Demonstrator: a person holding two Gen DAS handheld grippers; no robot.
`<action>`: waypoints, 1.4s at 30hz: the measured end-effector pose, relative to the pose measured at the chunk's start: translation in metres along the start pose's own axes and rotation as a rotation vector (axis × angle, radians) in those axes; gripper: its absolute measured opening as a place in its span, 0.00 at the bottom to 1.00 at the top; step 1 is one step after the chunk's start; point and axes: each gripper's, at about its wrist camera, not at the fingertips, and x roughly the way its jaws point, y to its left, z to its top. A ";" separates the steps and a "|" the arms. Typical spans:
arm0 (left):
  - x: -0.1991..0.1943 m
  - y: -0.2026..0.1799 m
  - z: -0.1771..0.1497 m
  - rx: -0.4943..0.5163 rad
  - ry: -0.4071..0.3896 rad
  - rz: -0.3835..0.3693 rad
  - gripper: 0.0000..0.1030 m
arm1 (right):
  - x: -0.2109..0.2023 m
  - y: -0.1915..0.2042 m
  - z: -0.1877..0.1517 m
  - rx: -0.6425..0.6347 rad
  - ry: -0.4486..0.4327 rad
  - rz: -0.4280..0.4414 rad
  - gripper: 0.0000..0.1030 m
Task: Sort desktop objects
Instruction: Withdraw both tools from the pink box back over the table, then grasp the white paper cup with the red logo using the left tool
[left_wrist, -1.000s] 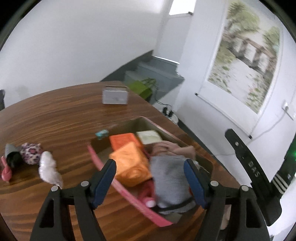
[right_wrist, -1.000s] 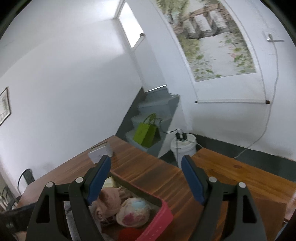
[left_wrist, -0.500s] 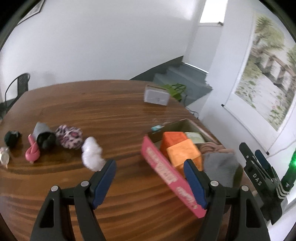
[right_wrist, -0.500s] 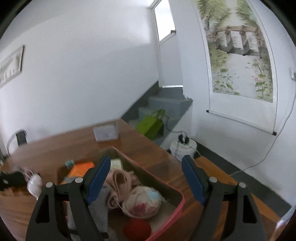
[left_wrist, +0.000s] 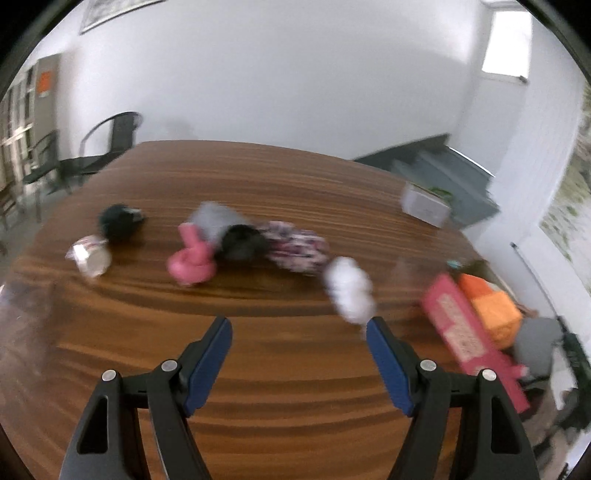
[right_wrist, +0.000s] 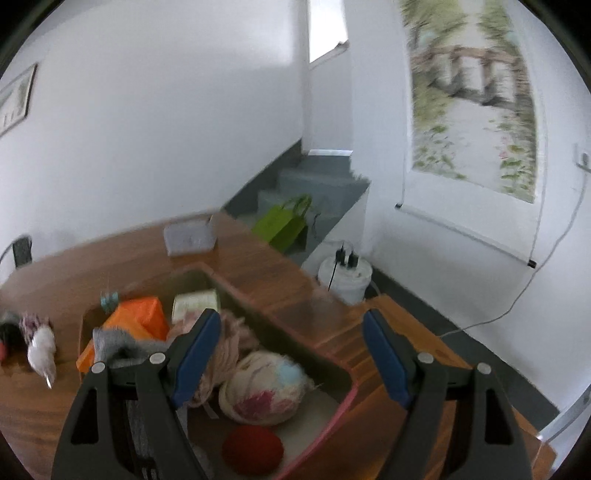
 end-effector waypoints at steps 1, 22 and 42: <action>-0.001 0.011 -0.001 -0.014 -0.004 0.021 0.74 | -0.008 -0.002 0.001 0.013 -0.043 -0.005 0.80; -0.003 0.183 0.020 -0.294 -0.029 0.345 0.75 | -0.088 0.133 -0.005 -0.165 -0.155 0.364 1.00; 0.072 0.208 0.072 -0.414 0.078 0.298 0.74 | -0.052 0.208 -0.050 -0.321 0.033 0.490 1.00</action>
